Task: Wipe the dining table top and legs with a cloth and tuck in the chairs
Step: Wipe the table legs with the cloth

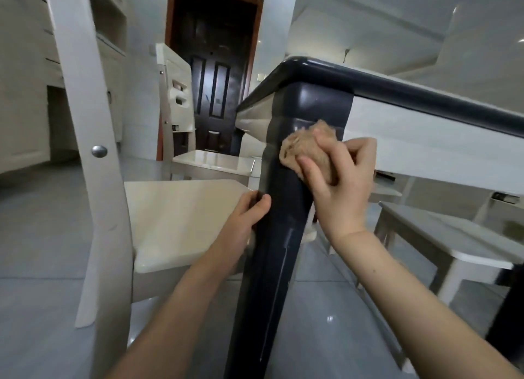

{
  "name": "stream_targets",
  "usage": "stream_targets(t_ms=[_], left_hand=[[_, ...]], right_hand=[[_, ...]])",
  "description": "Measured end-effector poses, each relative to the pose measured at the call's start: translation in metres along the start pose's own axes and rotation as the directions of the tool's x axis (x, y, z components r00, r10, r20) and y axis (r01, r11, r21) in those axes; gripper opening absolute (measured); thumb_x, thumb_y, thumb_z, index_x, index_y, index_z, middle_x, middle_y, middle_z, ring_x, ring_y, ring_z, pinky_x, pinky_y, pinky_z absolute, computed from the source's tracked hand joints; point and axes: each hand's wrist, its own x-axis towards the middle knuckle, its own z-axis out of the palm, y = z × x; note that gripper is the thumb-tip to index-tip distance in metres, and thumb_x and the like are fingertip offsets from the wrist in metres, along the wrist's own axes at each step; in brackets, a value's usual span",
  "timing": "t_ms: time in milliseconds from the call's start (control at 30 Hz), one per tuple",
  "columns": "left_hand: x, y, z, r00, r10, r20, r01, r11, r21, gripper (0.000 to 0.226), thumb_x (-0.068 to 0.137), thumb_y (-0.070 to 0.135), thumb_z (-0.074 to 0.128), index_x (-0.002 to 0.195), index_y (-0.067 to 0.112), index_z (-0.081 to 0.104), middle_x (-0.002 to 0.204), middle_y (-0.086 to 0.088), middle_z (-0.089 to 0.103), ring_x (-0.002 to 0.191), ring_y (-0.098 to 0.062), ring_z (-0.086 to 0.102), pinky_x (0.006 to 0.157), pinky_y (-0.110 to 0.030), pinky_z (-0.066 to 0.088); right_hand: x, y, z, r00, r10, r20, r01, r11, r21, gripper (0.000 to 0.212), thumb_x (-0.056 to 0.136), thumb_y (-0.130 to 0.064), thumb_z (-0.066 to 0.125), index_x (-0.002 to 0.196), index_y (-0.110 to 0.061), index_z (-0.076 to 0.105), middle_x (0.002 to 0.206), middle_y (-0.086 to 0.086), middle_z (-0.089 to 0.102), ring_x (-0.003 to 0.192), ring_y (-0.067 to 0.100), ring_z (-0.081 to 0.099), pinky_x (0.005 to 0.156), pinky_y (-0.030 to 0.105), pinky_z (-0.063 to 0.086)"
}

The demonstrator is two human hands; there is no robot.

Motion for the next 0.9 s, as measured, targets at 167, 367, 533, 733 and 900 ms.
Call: stream_targets(t_ms=[167,367,533,733,900], left_hand=[[-0.003,0.003,0.002,1.000,-0.015,-0.014,0.014,1.000,-0.011,0.030,0.096,0.029,0.049,0.119,0.010,0.054,0.105,0.000,0.067,0.092,-0.006,0.065,0.067,-0.012,0.050],[-0.003,0.001,0.001,1.000,-0.026,-0.006,0.026,0.999,0.021,0.035,0.097,0.032,0.047,0.123,0.009,0.052,0.110,-0.004,0.066,0.092,-0.007,0.066,0.068,-0.013,0.051],[-0.002,0.001,0.000,1.000,-0.011,-0.009,0.011,1.000,0.022,0.030,0.096,0.030,0.048,0.119,0.011,0.053,0.106,0.000,0.065,0.093,-0.006,0.065,0.071,-0.014,0.051],[-0.010,0.006,0.006,0.998,-0.061,0.016,0.060,0.998,0.002,0.037,0.097,0.035,0.044,0.125,0.011,0.050,0.111,0.003,0.063,0.097,-0.006,0.060,0.058,-0.008,0.049],[-0.008,0.007,0.001,0.999,-0.024,0.040,0.023,1.000,0.013,0.034,0.098,0.031,0.044,0.114,0.001,0.049,0.097,-0.008,0.064,0.084,-0.008,0.065,0.069,-0.017,0.053]], right_hand=[[-0.146,-0.005,-0.013,0.961,-0.060,0.269,0.054,0.998,0.032,0.033,0.091,-0.034,0.060,0.121,-0.020,0.059,0.097,0.000,0.037,0.079,0.020,0.049,0.059,0.036,0.047],[-0.072,-0.007,-0.008,0.992,0.008,0.129,-0.008,1.000,-0.003,0.031,0.086,-0.024,0.069,0.115,-0.015,0.064,0.094,0.007,0.041,0.083,0.024,0.048,0.067,0.034,0.044],[-0.085,-0.022,0.010,0.970,0.243,-0.031,-0.236,0.961,0.141,0.029,0.084,-0.018,0.068,0.109,-0.003,0.067,0.097,0.001,0.035,0.087,0.007,0.042,0.081,0.012,0.037],[-0.201,-0.052,0.010,0.873,0.482,0.069,-0.486,0.853,0.188,0.025,0.080,-0.012,0.070,0.104,-0.007,0.067,0.096,-0.010,0.030,0.091,-0.007,0.043,0.081,0.004,0.035],[-0.117,-0.054,0.023,0.862,0.497,-0.097,-0.474,0.859,0.193,0.027,0.082,-0.018,0.072,0.106,-0.011,0.065,0.100,-0.004,0.033,0.089,0.002,0.045,0.081,0.011,0.039]])
